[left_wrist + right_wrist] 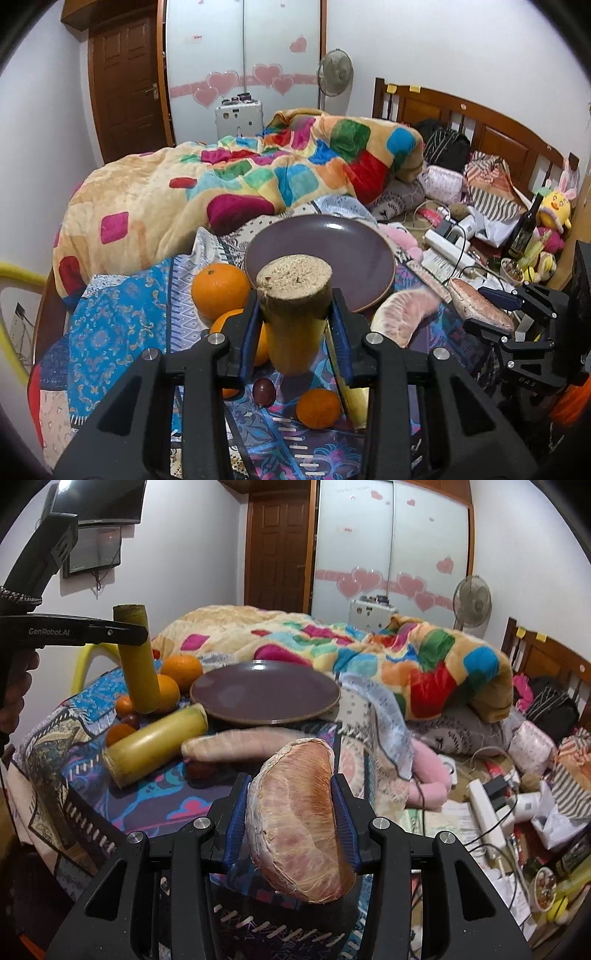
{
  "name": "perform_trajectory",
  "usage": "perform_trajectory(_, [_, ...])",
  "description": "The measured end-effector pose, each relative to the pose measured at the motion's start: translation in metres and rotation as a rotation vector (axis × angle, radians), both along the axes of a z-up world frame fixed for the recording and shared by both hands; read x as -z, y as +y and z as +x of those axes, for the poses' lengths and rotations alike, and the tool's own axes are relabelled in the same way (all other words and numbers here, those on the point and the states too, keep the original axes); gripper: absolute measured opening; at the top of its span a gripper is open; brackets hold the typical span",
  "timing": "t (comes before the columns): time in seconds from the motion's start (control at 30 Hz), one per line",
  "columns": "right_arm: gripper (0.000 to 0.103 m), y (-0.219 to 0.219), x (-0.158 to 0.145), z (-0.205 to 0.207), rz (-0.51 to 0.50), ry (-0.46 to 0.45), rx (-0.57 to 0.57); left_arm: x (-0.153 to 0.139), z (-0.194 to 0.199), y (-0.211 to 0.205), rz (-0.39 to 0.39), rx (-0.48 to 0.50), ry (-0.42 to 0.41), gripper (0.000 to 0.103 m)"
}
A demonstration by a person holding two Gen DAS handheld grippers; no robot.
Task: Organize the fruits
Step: 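Grasp and lift the yellow cylinder with left gripper while right grasps the pomelo segment, then carry both held fruits over the purple plate and lower them onto it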
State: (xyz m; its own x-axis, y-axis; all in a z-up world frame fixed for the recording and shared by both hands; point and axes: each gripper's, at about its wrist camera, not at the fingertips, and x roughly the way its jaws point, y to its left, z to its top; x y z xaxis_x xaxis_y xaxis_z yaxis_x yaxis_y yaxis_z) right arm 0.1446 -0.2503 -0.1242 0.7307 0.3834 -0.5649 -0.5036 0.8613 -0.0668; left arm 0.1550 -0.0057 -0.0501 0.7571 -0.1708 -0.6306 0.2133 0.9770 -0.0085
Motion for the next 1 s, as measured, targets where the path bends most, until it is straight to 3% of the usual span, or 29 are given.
perform_trajectory(0.3, [0.04, 0.006, -0.027, 0.006, 0.034, -0.084, 0.001, -0.019, 0.002, -0.004, -0.045, 0.0, -0.05, 0.035])
perform_trajectory(0.5, [0.04, 0.02, -0.037, 0.03, 0.058, -0.142, 0.006, -0.017, 0.021, -0.013, -0.067, -0.003, -0.042, 0.035])
perform_trajectory(0.83, [0.04, 0.05, -0.023, 0.074, -0.002, -0.156, -0.035, 0.007, 0.063, -0.021, -0.069, 0.014, 0.051, 0.035])
perform_trajectory(1.0, [0.04, 0.058, -0.012, 0.104, -0.017, -0.106, -0.051, 0.021, 0.091, -0.015, -0.135, 0.022, 0.124, 0.035])
